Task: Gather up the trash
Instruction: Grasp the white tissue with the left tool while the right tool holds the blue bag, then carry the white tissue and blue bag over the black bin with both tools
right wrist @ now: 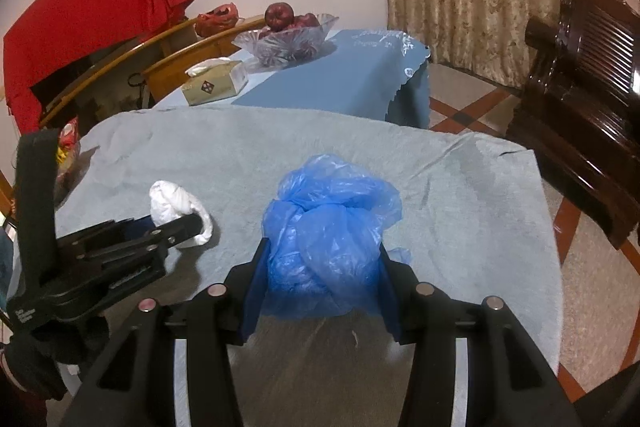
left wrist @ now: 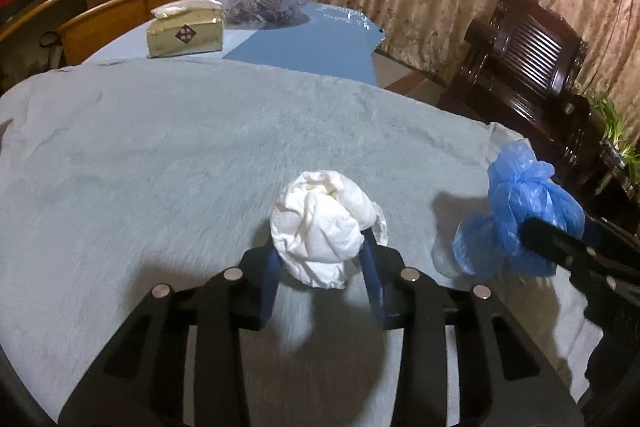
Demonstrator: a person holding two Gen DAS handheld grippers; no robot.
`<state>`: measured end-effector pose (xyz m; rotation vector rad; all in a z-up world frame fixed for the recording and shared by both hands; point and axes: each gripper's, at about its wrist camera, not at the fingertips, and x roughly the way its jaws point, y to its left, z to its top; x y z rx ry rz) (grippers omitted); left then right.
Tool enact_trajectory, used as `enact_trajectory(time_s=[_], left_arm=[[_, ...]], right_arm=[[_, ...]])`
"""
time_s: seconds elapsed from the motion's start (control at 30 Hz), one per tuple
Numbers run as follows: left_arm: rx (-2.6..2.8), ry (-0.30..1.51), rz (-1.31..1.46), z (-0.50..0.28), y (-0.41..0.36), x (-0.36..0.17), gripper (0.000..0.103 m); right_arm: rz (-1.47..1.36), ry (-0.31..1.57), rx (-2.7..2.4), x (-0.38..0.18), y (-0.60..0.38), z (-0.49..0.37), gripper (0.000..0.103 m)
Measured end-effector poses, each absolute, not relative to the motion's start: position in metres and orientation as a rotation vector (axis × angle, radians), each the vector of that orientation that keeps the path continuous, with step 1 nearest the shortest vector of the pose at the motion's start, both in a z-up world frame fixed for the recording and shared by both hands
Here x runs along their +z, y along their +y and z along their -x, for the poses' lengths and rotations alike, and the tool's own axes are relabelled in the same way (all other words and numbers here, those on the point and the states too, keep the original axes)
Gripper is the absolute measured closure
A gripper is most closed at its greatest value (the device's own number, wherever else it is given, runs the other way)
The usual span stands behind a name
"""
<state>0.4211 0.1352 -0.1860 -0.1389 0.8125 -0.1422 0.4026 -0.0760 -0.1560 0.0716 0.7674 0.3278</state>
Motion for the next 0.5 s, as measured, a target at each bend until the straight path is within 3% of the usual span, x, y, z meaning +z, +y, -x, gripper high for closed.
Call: enact_trajectory(time_s=[0.5], left_arm=[[-0.12, 0.732, 0.106, -0.339, 0.126, -0.131, 0.069]], right_arm=[[-0.114, 0.716, 0.36, -0.114, -0.081, -0.332, 0.055]])
